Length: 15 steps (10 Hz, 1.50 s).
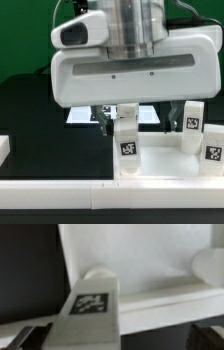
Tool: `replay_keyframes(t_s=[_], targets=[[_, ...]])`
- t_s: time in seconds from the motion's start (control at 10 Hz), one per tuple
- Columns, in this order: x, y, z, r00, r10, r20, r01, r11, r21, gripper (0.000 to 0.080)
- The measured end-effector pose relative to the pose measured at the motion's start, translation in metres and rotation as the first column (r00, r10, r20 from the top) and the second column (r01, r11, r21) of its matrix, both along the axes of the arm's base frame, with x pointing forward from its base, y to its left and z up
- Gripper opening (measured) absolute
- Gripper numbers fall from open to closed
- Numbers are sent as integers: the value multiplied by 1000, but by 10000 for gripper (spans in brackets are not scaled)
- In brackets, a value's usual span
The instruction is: Assemble square table
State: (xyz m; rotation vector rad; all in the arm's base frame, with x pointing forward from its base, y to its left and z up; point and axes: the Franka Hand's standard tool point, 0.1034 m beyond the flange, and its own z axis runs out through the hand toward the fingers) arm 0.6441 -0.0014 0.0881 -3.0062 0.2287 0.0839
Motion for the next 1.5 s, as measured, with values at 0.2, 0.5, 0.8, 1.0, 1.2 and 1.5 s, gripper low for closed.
replay_keyframes(t_s=[0.2,0.5,0.8,1.0,1.2,1.5], targets=[[6,-7,-9,999,-8,37,9,1000,-18,649],[3,-8,-11,999,-10,36,11,1000,-20,509],[3,-8,-12,999,-11,36,12,1000,-20,285],[3,-9,-12,991,-116,73,119,992,-34,285],[0,-5,-12,941,-308,138,316,948,-37,285],[0,-10,-12,781,-615,113,619,785,-7,286]])
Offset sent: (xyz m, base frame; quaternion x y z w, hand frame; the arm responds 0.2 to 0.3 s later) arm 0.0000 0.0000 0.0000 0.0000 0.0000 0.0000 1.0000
